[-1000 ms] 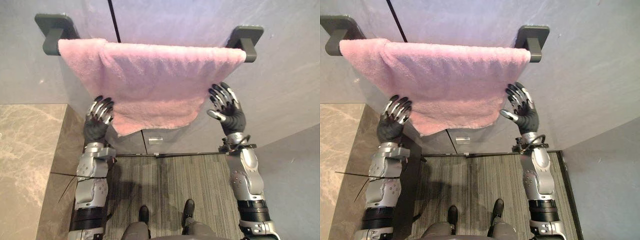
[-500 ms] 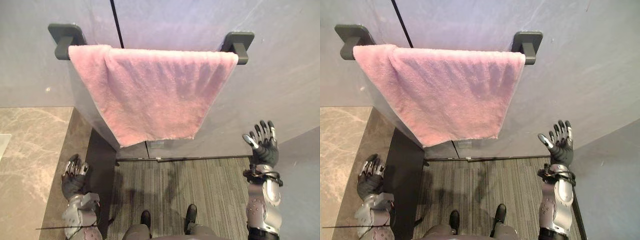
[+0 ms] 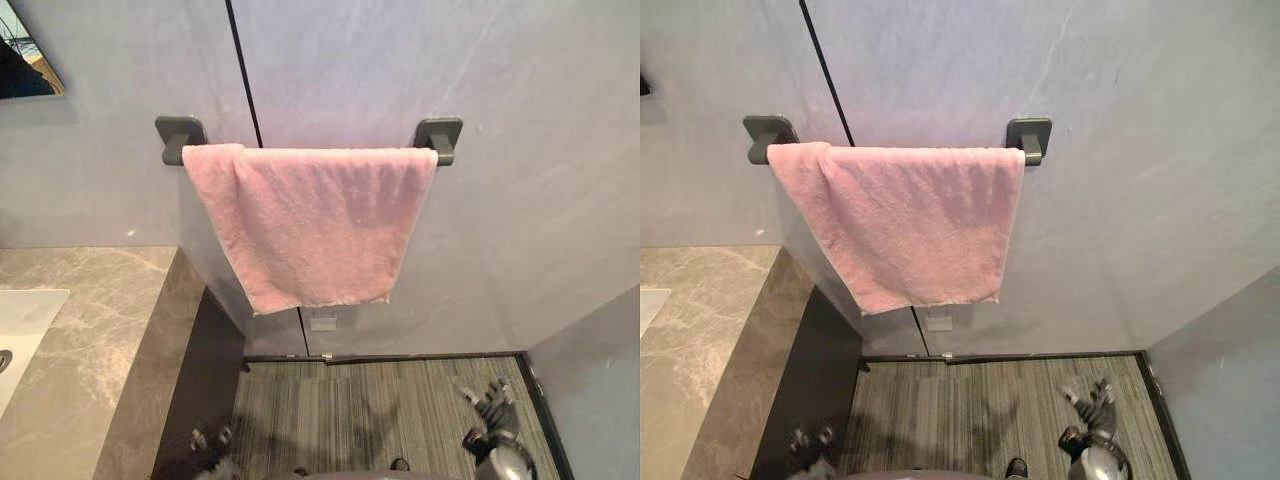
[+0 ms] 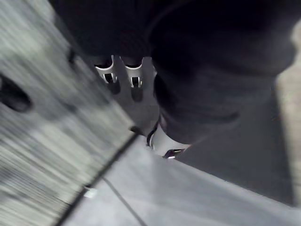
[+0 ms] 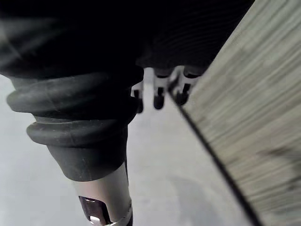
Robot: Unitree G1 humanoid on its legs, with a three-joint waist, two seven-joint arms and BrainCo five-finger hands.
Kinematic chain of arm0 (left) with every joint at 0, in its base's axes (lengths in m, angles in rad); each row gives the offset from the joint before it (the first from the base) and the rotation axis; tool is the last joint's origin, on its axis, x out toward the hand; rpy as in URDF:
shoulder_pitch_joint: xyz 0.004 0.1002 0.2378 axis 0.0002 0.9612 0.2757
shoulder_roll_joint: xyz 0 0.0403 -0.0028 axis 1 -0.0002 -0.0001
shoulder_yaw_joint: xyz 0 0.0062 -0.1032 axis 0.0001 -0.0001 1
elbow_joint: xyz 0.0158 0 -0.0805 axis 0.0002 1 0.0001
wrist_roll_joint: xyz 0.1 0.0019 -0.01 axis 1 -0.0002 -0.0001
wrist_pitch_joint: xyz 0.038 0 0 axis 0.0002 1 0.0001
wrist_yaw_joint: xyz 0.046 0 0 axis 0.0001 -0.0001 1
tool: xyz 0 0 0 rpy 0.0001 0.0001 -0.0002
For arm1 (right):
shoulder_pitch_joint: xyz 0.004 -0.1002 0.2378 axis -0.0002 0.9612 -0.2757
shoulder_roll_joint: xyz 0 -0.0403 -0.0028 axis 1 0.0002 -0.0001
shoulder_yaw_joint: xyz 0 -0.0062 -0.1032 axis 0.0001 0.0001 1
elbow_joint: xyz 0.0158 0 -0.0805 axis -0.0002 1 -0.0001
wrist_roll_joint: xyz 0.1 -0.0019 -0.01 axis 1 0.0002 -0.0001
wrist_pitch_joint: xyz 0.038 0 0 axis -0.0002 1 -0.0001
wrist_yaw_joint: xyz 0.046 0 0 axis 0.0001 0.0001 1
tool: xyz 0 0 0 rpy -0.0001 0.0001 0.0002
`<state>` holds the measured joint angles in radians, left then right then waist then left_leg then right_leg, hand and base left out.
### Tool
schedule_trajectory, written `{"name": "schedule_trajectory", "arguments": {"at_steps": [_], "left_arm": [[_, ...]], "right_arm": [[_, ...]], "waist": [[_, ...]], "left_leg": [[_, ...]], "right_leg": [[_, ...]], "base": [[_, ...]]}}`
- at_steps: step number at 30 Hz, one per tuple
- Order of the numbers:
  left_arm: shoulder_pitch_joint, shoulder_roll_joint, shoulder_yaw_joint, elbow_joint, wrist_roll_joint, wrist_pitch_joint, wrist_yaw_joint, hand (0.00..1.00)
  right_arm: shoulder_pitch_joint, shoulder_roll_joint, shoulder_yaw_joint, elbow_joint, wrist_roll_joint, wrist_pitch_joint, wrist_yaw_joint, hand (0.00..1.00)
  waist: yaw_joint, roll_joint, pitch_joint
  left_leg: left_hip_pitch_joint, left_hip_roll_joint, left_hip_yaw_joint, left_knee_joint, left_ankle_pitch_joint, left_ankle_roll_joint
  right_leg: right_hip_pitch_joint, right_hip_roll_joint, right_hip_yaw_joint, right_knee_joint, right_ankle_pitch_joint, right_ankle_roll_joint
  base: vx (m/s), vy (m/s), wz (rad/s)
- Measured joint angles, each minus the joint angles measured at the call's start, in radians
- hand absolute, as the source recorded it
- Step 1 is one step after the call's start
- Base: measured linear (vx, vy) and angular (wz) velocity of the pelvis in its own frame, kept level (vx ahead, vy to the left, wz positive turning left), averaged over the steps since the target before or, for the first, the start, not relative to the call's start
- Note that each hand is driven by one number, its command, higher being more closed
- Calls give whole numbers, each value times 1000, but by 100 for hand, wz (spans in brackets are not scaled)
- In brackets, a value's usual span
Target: Organize washtable
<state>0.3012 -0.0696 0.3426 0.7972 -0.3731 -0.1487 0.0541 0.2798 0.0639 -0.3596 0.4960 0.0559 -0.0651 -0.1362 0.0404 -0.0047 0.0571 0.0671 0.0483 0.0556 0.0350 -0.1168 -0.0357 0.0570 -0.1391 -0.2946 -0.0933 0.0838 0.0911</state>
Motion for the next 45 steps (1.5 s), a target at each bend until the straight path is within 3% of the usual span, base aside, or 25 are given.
{"name": "schedule_trajectory", "arguments": {"at_steps": [2,6,9,11,12,14,16,18,20,21,27,32,33,34,35,37,39,40,41,43,44,45], "left_arm": [[-9,18,24,97,88,4,31,0],[-20,41,59,169,259,34,68,0],[-56,65,56,194,367,68,83,0],[-60,78,57,193,385,76,83,0],[-60,89,58,192,384,76,84,0],[-62,108,63,183,372,74,84,0],[-71,106,61,186,354,74,85,0],[-89,100,52,188,334,73,91,0],[-107,79,40,193,311,73,105,0],[-105,75,39,193,306,72,105,0],[-94,57,45,194,257,72,101,0],[-82,32,107,195,195,73,96,0],[-81,31,115,196,188,73,96,0],[-88,29,143,206,185,74,93,0],[-96,26,160,208,183,74,89,0],[-116,12,217,214,164,75,81,0],[-102,-6,200,215,148,75,79,0],[-117,3,175,218,148,71,75,0],[-169,44,211,238,144,67,74,0],[-141,51,198,244,140,73,79,0],[-126,56,178,266,141,75,81,0],[-123,56,157,271,141,75,81,0]], "right_arm": [[1,-4,0,149,-93,11,0,0],[-27,-42,17,263,-150,34,6,0],[-62,-66,18,332,-147,51,6,0],[-66,-63,23,338,-141,53,7,0],[-55,-51,27,345,-140,53,8,0],[-66,-38,64,364,-146,54,10,0],[-95,-48,75,376,-150,54,12,0],[-137,-66,137,390,-171,54,18,0],[-174,-83,199,390,-210,51,33,0],[-176,-81,214,392,-221,52,33,0],[-178,-71,252,393,-223,53,5,0],[-200,-74,289,411,-304,61,8,0],[-207,-69,285,415,-302,64,7,0],[-215,-54,273,425,-301,69,6,0],[-216,-43,255,429,-301,68,6,0],[-220,-36,191,437,-269,72,4,0],[-237,-69,145,431,-258,70,5,0],[-244,-78,116,440,-259,70,7,0],[-245,-62,79,481,-260,66,7,0],[-240,-64,51,497,-248,68,7,0],[-231,-75,36,491,-230,57,6,0],[-231,-84,27,493,-223,53,6,0]], "waist": [[3,-6,-3],[0,-8,4],[0,-11,9],[-7,-16,21],[-3,-38,14],[13,-83,11],[30,-84,10],[35,-73,16],[34,-27,44],[35,-21,50],[46,-2,63],[59,11,86],[57,11,86],[54,-5,83],[53,-18,82],[57,-21,106],[45,53,118],[21,63,110],[-15,-1,129],[-18,-22,119],[-43,-9,112],[-52,7,106]], "left_leg": [[0,1,-2,-1,2,-2],[-23,-5,-1,1,9,0],[-65,-17,-33,12,25,12],[-68,-17,-80,16,39,10],[-71,-25,-129,18,50,0],[-91,-51,-193,35,64,-22],[-114,-49,-218,39,84,-32],[-165,-54,-245,42,107,-45],[-191,-44,-295,44,139,-66],[-191,-40,-304,44,142,-70],[-192,8,-326,73,140,-81],[-196,3,-342,119,134,-81],[-199,7,-336,112,128,-70],[-205,19,-301,99,116,-53],[-236,20,-269,143,99,-26],[-336,20,-163,431,90,-13],[-344,40,-103,444,73,16],[-312,34,-176,261,115,-33],[-310,75,-17,382,28,64],[-208,162,160,473,-4,27],[-147,219,240,452,13,20],[-119,229,264,404,38,-10]], "right_leg": [[0,1,0,0,0,0],[-66,-12,23,79,-22,1],[-171,-39,84,275,-92,24],[-212,-54,165,508,-212,4],[-208,-49,199,627,-256,12],[-168,-48,236,597,-319,16],[-144,-47,209,541,-340,10],[-136,-37,206,490,-375,1],[-152,-12,199,514,-394,-13],[-153,-7,196,525,-398,-18],[-116,37,128,570,-437,-46],[-79,50,94,586,-442,-54],[-77,50,84,581,-435,-61],[-74,32,57,543,-403,-90],[-77,17,27,530,-385,-92],[-74,-17,-27,521,-363,-87],[-104,23,-52,596,-360,-111],[-142,94,11,514,-389,-163],[-106,49,-43,383,-262,-126],[-77,-5,-113,379,-251,-115],[-63,-37,-190,382,-250,-111],[-59,-54,-225,392,-251,-103]], "base": [[-50,-22,0],[-70,5,-9],[-72,6,34],[-42,-29,90],[18,-135,106],[22,-238,102],[-75,-165,54],[-192,-167,52],[-226,-152,59],[-251,-140,38],[-204,-119,34],[-65,-37,29],[-15,-10,42],[-4,52,48],[-6,117,67],[4,101,75],[-4,4,106],[-66,-98,245],[-80,-90,243],[37,-4,189],[41,129,174],[-13,212,218]]}}
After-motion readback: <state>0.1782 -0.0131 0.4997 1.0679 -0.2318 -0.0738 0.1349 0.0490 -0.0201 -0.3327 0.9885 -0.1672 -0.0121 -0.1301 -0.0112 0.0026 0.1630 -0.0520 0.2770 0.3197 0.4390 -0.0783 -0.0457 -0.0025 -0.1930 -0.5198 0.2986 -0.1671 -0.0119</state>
